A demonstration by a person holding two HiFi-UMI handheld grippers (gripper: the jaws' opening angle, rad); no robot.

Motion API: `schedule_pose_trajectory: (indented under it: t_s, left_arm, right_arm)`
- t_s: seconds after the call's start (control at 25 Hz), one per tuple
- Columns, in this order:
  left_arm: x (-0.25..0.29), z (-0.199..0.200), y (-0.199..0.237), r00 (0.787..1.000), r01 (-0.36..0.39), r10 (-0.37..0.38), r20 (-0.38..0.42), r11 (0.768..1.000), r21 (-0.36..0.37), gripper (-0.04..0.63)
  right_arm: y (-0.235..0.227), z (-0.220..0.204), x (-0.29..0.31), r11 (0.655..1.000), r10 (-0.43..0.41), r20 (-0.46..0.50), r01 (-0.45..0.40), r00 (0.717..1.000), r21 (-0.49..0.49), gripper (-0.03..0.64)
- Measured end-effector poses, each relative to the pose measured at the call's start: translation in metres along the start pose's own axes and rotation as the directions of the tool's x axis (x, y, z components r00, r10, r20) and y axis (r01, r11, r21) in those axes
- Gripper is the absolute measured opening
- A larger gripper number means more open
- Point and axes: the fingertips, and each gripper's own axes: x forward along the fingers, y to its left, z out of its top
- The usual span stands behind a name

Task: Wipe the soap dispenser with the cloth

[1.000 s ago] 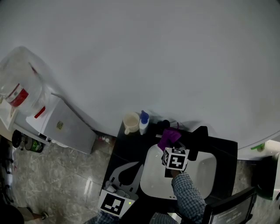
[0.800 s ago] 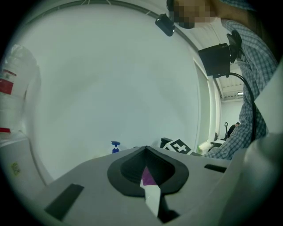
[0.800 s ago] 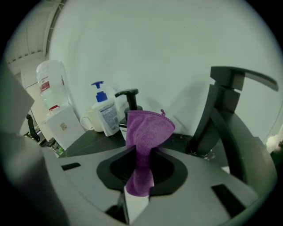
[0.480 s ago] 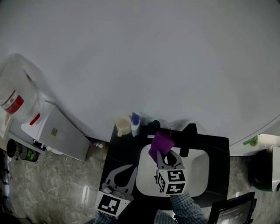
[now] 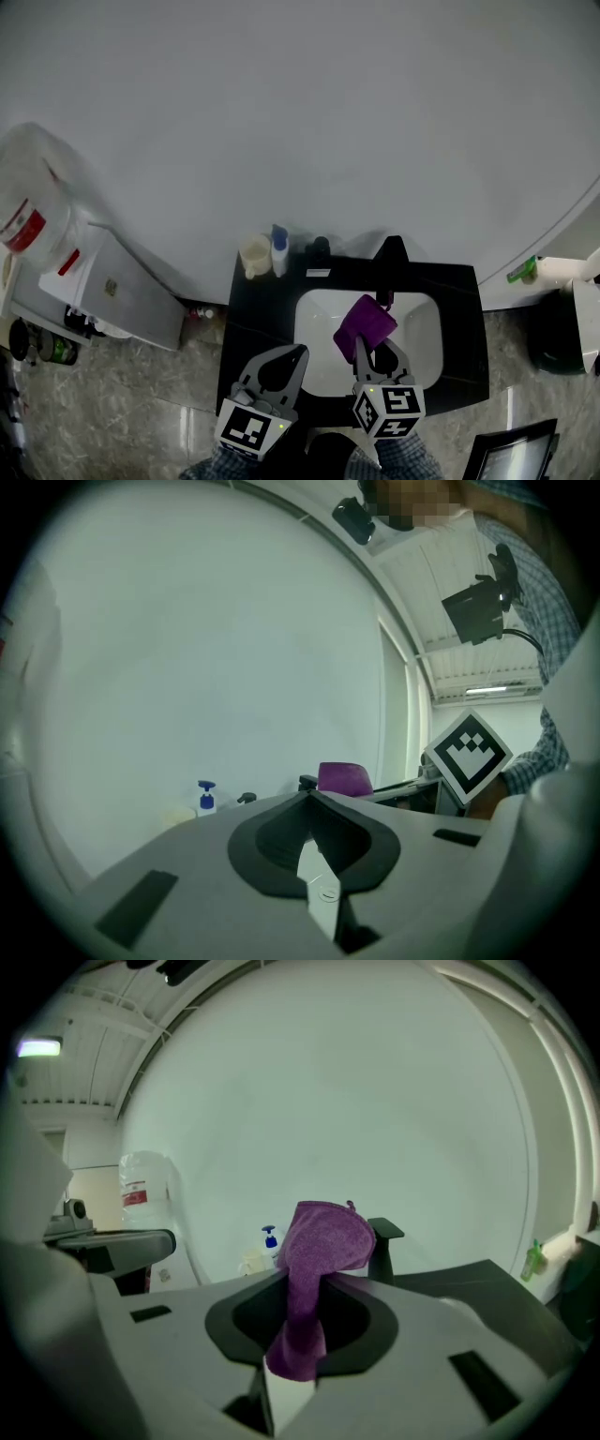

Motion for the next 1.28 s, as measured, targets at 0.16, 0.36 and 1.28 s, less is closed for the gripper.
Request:
schedule_pose_trajectory:
  t_s: [0.16, 0.36, 1.28]
  left_arm:
    - [-0.020, 0.000, -0.018, 1.000, -0.002, 0.002, -0.002, 1.000, 0.005, 0.002]
    - [-0.049, 0.001, -0.055, 1.000, -0.022, 0.022, 0.013, 1.000, 0.009, 0.002]
    - [-0.224, -0.023, -0.316, 0.995, -0.097, 0.096, 0.022, 0.994, 0.052, 0.002]
  right_arm:
    - [0.009, 0.003, -0.023, 1.000, 0.012, 0.032, -0.012, 0.999, 0.008, 0.081]
    - [0.012, -0.004, -0.071, 1.000, 0.030, 0.062, -0.030, 0.998, -0.011, 0.081]
    - [-0.001, -0.091, -0.373, 0.995, 0.081, 0.166, -0.070, 0.983, -0.068, 0.081]
